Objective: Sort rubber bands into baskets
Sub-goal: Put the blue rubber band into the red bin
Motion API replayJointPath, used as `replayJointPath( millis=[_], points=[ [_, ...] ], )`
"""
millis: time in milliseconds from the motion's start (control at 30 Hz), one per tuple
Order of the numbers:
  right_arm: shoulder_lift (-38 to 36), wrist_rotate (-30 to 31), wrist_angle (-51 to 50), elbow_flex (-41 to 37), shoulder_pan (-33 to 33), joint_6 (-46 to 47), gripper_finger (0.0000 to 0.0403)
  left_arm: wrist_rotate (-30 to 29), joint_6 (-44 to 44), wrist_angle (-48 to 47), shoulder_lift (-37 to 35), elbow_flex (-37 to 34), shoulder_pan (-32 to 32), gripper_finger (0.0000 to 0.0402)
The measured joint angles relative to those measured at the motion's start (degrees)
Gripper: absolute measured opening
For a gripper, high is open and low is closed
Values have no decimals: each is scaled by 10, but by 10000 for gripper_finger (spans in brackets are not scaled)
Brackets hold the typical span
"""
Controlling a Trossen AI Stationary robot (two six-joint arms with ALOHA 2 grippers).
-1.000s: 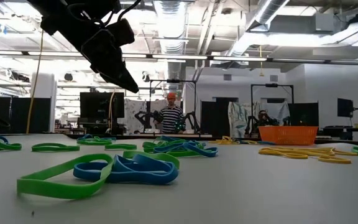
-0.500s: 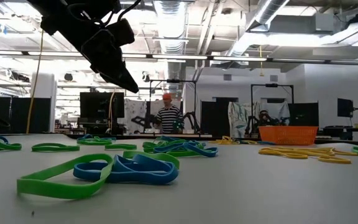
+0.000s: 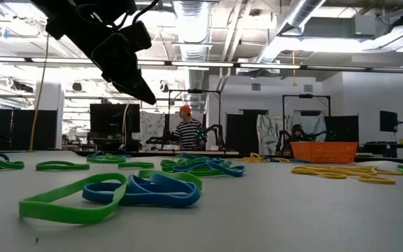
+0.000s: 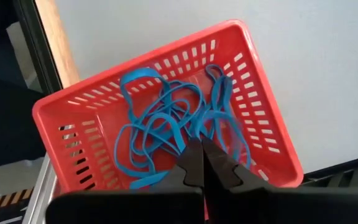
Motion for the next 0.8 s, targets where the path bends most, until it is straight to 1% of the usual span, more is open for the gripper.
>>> replayJointPath(
  millis=[267,333,467,800],
  points=[
    [0,3,1,0,0,0,18,0,0,0,0,0,0,178],
    [0,6,3,0,-1,0,23,0,0,0,0,0,0,178],
    [0,20,8,0,-7,6,53,0,0,0,0,0,0,178],
    [0,31,11,0,-16,16,129,0,0,0,0,0,0,178]
  ],
)
